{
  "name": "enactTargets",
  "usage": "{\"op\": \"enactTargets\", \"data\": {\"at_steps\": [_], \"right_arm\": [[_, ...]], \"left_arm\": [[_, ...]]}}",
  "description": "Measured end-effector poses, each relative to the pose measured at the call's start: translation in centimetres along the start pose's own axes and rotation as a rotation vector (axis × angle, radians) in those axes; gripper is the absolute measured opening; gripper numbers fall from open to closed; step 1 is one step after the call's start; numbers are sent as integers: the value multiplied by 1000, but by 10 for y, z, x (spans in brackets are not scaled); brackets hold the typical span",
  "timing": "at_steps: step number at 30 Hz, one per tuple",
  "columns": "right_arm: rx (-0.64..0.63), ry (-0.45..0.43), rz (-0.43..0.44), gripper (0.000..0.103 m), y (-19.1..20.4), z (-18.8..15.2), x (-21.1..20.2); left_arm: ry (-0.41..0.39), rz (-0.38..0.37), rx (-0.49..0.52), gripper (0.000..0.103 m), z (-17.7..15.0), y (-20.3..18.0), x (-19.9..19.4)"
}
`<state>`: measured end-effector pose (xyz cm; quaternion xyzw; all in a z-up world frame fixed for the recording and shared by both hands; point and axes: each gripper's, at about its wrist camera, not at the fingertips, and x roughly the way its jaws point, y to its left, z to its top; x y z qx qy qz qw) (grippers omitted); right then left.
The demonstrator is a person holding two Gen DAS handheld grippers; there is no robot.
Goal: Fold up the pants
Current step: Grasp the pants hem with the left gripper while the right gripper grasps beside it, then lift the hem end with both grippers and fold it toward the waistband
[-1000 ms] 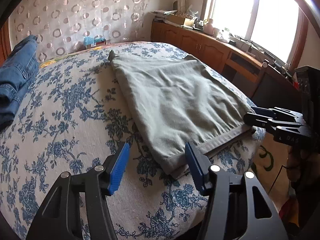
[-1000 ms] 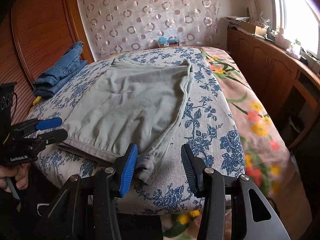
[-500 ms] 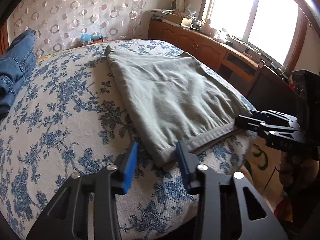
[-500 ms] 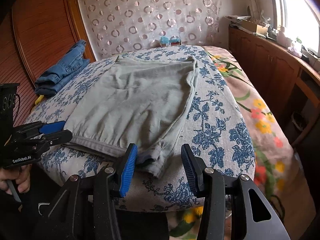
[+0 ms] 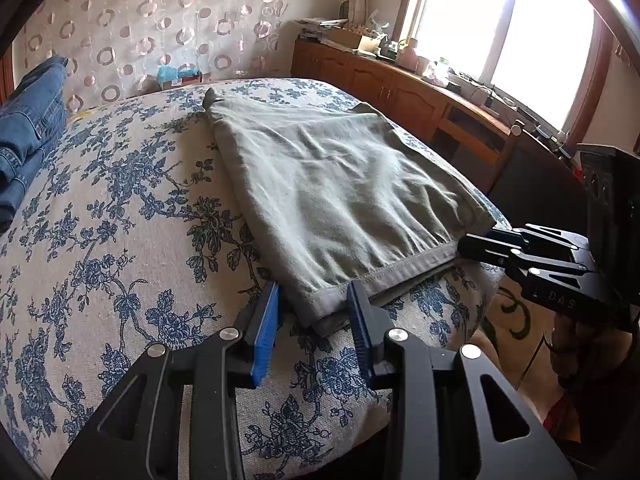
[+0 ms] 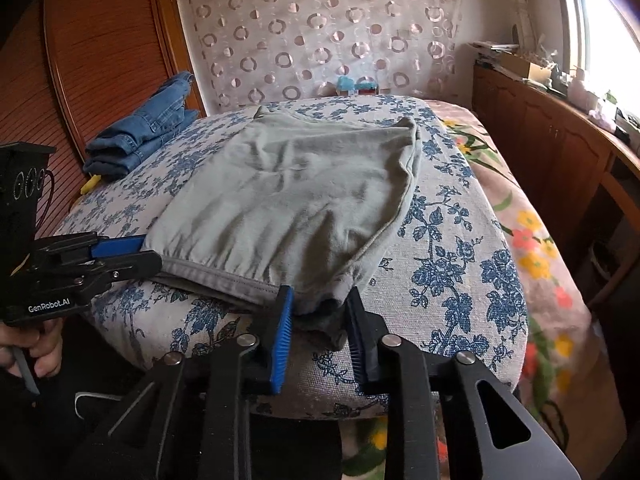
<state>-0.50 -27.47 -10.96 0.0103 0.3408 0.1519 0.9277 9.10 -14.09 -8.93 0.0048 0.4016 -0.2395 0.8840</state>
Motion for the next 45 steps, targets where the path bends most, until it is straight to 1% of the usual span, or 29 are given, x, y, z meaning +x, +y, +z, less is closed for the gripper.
{"op": "enactTargets", "data": {"at_steps": [1,3,5,6,9,14,21,30,38,41,45], "right_arm": [[-1,-1,3,22,0,0,1],[3,-5,9,20,2,-1,2],[12,-9,23,15,1,-1,3],[18,-11,31,14,1,-2,3],[23,-23,41,12,2,-3,2],[22,-72,73,11,2,5,-14],[-2,-164,116,11,8,28,-50],[-90,-298,155,11,29,62,-98],[-178,-405,202,11,48,81,-130],[-201,-426,216,11,53,83,-132],[-220,-431,231,11,51,80,-118]], "left_arm": [[1,2,4,35,0,-1,0],[6,-23,5,23,0,-1,0],[2,-20,15,17,0,-3,-1],[-1,-16,23,13,0,-5,-2],[-20,-28,18,10,4,-4,-8],[-90,-46,19,9,16,-6,-37],[-214,-56,28,9,36,-6,-88],[-369,-35,46,9,59,-2,-151],[-512,5,76,9,76,1,-209],[-535,23,76,9,78,8,-217],[-535,42,62,9,77,22,-213]]}}
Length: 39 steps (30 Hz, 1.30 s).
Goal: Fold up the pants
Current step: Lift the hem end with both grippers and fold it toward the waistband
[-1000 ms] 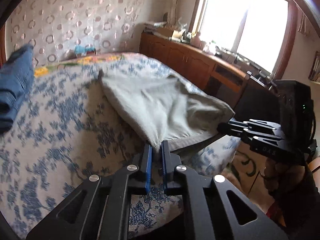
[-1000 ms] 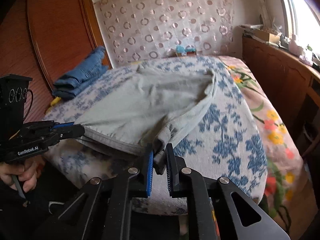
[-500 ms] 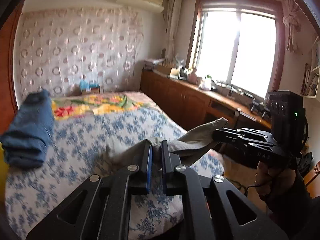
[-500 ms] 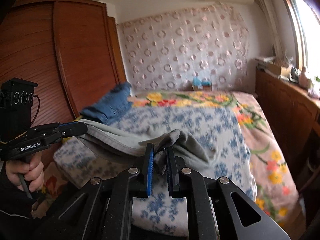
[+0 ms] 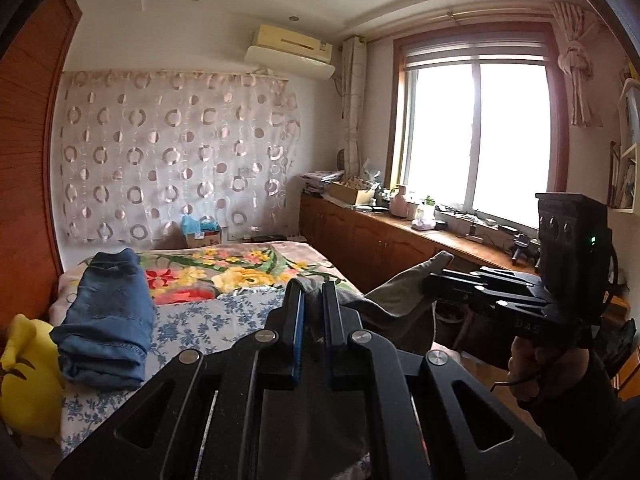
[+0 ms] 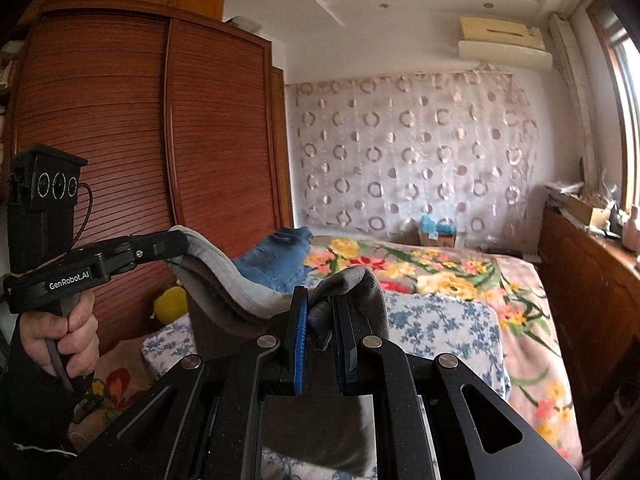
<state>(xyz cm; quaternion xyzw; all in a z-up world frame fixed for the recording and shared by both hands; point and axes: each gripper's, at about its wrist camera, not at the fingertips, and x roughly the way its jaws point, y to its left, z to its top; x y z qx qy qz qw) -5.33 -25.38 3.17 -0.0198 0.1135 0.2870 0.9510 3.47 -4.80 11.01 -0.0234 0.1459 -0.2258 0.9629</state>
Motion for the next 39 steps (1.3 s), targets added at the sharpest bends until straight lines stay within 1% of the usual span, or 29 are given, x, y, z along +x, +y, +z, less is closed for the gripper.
{"op": "enactTargets", "data": {"at_steps": [4,14,18,29,31,33,36,39], "right_arm": [[2,19,15,11,-10,-9,15],[14,93,40,11,-34,6,68],[25,134,48,11,-44,8,92],[68,252,58,11,-58,11,153],[73,264,53,11,-62,17,163],[72,265,49,11,-65,28,170],[59,258,42,11,-72,49,184],[25,240,26,11,-78,80,196]], "left_arm": [[29,17,-18,9,-9,14,13],[102,60,-59,9,-26,47,54],[144,76,-75,9,-35,62,78],[259,87,-120,9,-60,99,143],[264,91,-128,9,-57,105,153],[262,88,-129,9,-47,110,164],[244,92,-99,9,-24,114,178],[217,100,-63,9,3,116,192]]}}
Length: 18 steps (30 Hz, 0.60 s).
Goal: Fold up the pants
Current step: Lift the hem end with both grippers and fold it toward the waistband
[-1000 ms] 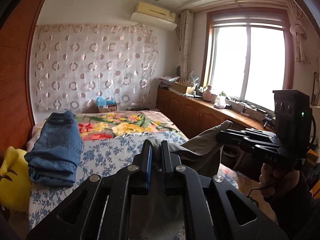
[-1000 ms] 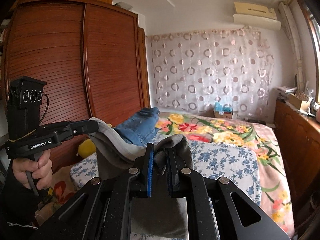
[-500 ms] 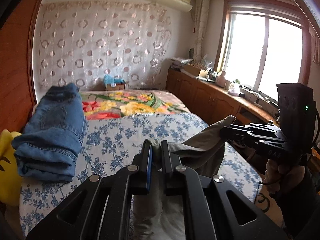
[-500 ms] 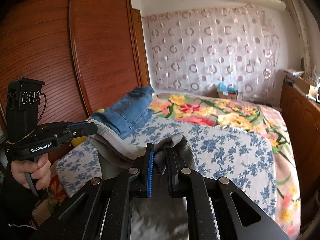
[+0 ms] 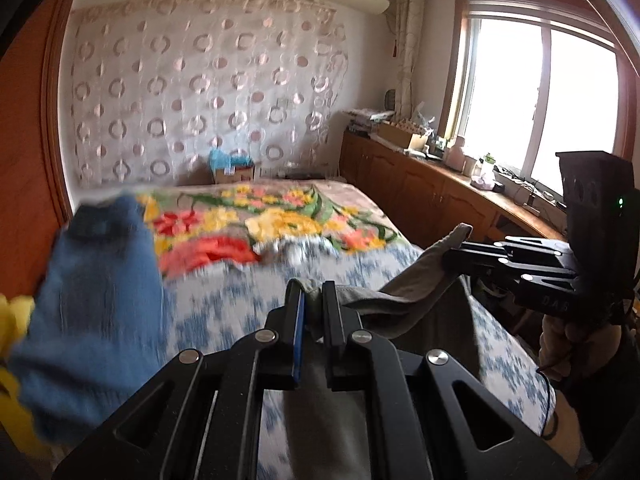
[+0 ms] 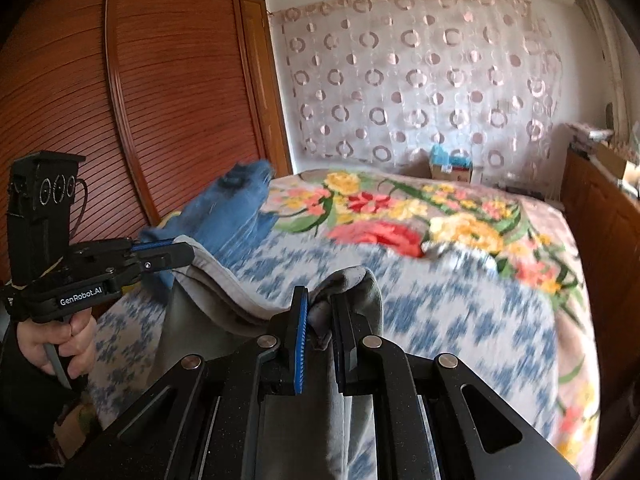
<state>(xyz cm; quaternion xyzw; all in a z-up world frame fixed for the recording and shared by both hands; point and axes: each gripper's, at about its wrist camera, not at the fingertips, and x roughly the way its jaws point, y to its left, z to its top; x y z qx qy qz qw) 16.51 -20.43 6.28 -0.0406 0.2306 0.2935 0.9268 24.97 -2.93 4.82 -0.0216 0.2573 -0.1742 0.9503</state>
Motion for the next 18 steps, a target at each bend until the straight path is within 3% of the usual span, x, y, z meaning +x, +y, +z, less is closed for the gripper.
{"op": "enactTargets", "data": {"at_steps": [5,8,18], "right_arm": [[-44,-48,-53,11,-10,57,8],[-53,-91,-65,11,-11,83,3],[-42,-71,-68,11,7,58,-6]], "left_arm": [[-67,29,34,9,51,5,7],[-94,38,42,9,63,9,3],[-64,33,38,9,49,4,-12]]}}
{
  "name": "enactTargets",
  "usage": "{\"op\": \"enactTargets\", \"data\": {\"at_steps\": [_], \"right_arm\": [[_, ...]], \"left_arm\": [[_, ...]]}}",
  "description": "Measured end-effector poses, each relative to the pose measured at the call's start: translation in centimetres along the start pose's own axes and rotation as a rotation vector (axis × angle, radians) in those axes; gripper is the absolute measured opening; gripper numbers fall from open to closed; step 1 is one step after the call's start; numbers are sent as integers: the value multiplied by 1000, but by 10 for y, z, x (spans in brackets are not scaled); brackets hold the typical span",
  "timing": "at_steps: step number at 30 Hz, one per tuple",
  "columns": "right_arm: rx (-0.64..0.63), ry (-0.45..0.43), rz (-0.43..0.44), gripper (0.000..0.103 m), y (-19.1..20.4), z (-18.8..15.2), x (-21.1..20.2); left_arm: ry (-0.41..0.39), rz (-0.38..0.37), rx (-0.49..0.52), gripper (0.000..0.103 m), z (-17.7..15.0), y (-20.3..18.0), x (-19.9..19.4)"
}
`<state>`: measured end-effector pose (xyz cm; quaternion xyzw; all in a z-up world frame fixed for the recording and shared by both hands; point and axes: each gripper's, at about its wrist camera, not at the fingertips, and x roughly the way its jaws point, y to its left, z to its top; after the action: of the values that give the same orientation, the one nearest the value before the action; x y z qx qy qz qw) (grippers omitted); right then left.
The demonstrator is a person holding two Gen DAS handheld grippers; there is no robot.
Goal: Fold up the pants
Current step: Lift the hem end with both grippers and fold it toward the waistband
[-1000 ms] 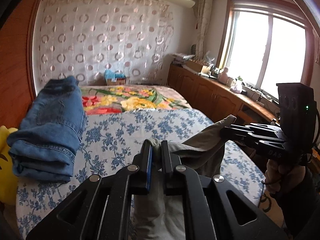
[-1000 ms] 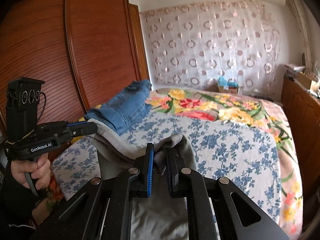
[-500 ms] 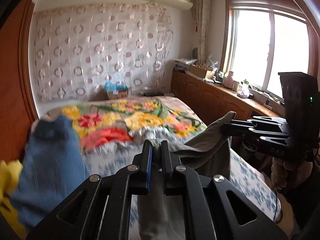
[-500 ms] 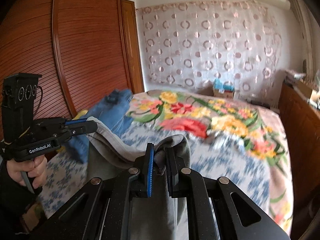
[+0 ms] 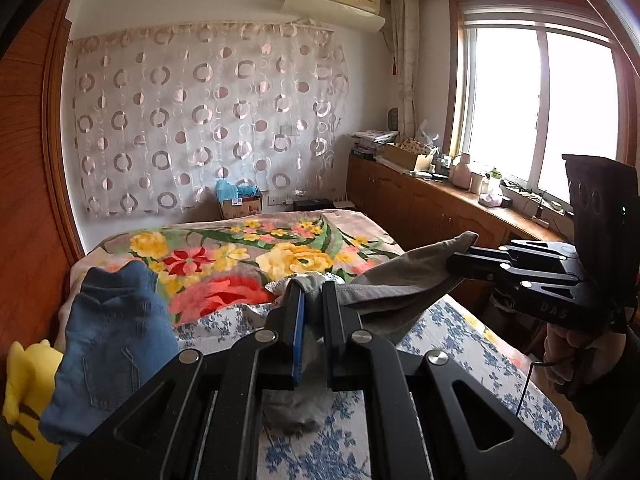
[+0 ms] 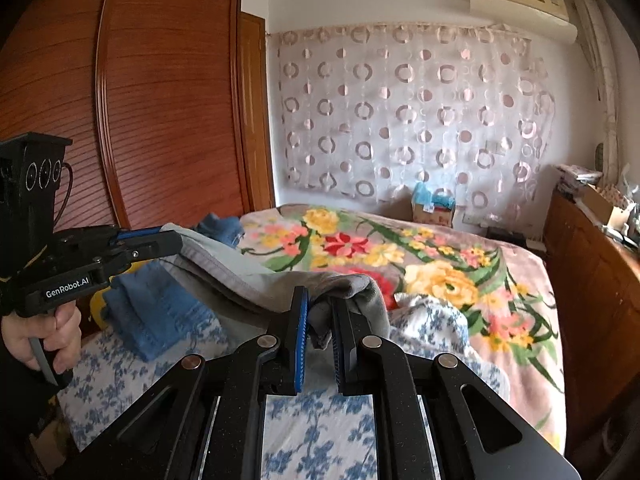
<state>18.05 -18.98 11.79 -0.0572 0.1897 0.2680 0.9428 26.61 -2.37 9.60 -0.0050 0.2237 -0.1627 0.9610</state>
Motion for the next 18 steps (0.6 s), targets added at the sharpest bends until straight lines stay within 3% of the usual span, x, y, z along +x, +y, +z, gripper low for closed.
{"op": "enactTargets", "data": {"at_steps": [6,18], "right_arm": [[0,2,-8,11,2,4,-28],[8,35,-19,11,15,-22,-76]], "left_arm": [[-1,-10,19,9,-4,-16,-19],[22,-42,35,9,-48,-50,-65]]}}
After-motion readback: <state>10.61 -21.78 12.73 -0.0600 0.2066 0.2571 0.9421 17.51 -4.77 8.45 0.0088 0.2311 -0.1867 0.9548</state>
